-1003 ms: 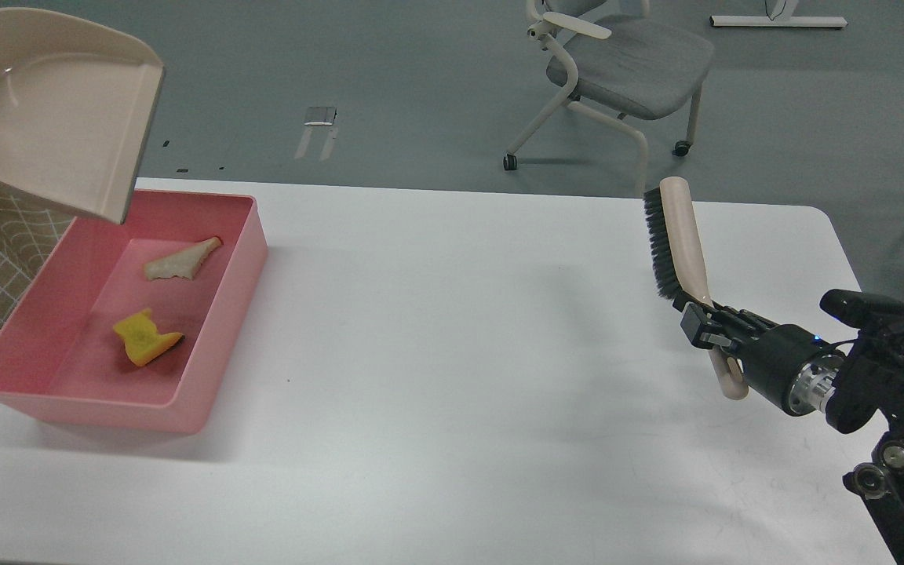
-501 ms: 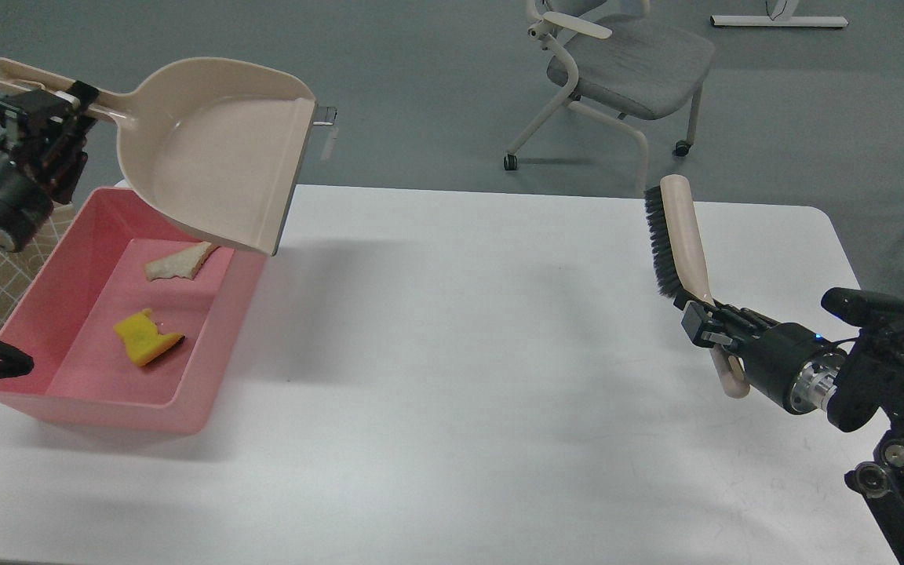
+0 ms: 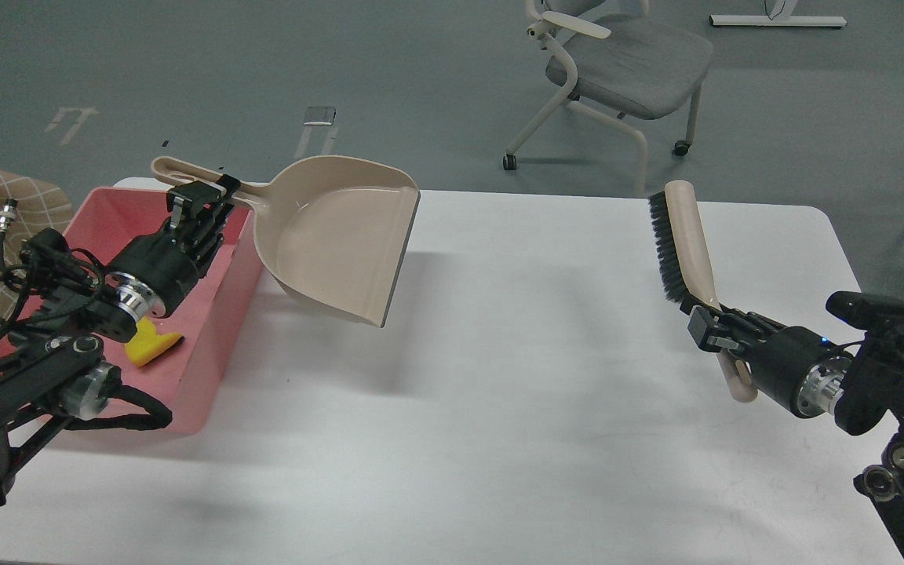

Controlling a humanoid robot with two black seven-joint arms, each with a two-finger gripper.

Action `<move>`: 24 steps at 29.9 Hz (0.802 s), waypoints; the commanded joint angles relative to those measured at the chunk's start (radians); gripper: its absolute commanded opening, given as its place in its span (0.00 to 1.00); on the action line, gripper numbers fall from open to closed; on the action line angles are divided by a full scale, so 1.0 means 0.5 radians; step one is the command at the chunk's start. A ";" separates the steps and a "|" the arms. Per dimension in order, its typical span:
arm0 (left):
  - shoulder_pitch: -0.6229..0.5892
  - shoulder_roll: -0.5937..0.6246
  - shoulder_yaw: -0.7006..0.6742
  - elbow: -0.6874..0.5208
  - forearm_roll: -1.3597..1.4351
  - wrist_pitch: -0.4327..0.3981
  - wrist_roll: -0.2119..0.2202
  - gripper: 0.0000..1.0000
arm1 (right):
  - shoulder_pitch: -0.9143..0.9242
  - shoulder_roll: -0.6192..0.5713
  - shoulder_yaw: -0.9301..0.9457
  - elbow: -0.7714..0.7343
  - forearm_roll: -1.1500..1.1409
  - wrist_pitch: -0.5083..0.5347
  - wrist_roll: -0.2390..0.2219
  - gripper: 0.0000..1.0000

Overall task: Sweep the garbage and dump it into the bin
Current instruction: 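Carry the dustpan back and lower it onto the table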

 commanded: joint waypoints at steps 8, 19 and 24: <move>-0.220 -0.350 0.234 0.063 0.075 0.133 0.032 0.00 | 0.000 -0.004 0.005 -0.025 0.000 0.000 0.020 0.21; -0.422 -0.687 0.505 0.505 0.075 0.206 0.047 0.00 | -0.012 0.000 0.005 -0.022 0.000 0.000 0.020 0.21; -0.419 -0.758 0.505 0.545 0.093 0.225 0.044 0.00 | -0.031 0.003 0.008 -0.016 0.000 0.000 0.020 0.21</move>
